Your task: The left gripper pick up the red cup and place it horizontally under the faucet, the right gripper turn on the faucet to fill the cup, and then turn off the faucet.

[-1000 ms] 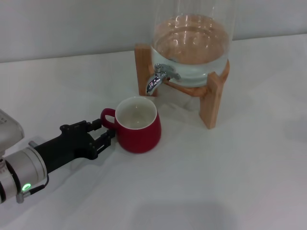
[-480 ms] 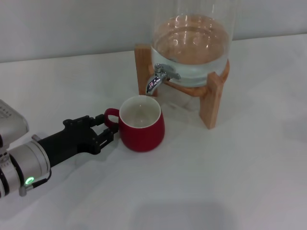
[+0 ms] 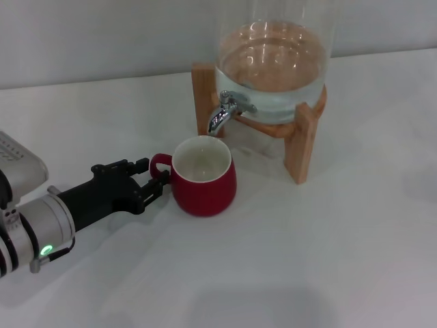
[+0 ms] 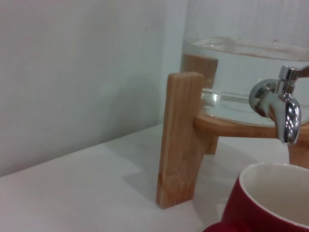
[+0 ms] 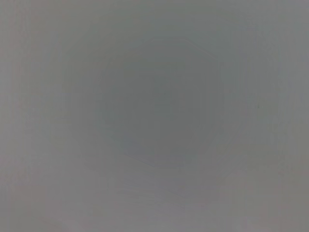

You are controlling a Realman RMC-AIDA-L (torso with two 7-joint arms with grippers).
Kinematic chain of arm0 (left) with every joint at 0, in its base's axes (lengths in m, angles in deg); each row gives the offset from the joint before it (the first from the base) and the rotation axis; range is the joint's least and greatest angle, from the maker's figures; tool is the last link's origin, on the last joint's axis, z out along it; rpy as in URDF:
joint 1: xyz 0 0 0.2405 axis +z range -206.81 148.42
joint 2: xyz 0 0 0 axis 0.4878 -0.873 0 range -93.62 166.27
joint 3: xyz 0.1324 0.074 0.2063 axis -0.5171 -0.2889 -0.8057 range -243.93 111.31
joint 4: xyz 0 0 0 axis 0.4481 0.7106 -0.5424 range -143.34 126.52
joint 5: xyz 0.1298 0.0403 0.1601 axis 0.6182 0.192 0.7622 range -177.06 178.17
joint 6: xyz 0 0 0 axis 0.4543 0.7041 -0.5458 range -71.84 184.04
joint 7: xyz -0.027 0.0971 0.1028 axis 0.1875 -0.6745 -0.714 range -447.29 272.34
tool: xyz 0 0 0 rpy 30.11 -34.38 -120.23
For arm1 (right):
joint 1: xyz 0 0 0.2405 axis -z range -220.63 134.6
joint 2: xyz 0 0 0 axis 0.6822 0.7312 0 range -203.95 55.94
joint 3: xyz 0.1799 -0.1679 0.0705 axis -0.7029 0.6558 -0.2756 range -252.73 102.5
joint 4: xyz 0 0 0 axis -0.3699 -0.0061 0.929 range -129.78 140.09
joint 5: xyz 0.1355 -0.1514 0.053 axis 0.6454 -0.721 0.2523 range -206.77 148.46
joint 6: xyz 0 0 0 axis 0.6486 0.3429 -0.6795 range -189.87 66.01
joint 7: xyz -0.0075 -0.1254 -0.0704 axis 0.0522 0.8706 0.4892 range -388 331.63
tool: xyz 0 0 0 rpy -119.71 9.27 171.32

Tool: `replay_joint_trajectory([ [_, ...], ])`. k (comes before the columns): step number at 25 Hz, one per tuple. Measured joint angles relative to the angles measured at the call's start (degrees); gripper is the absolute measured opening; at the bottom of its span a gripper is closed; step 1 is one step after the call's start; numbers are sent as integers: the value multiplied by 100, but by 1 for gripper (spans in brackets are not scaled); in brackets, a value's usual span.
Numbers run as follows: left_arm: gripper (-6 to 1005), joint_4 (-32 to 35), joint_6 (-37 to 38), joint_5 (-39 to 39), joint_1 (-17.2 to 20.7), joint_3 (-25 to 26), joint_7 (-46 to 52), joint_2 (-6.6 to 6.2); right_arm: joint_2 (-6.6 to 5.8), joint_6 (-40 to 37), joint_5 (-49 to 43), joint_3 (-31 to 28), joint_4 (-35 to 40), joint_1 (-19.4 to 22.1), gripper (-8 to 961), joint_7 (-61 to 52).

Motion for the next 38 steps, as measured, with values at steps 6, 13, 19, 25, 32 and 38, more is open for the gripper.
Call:
replay_joint_trajectory([
  [6, 470, 18, 104, -36, 4, 22, -3, 0, 0, -10, 0, 0, 4, 15, 722, 5],
  [13, 473, 46, 164, -38, -24, -8, -9, 0, 0, 3, 0, 0, 13, 13, 721, 35],
  [19, 474, 322, -114, -43, 291, 26, -11, -21, 0, 8, 0, -3, 13, 32, 722, 42],
  [25, 476, 1183, -301, -8, 1044, 49, -12, -34, 0, -8, 0, -9, 13, 24, 722, 44],
  [32, 478, 1908, -1105, -69, 1860, 790, -13, -10, -18, 6, -9, -9, 1, 49, 724, 35],
  [38, 480, 1843, -1783, -285, 1900, 1430, -12, -2, -54, 506, -74, 17, -46, 198, 726, 36],
])
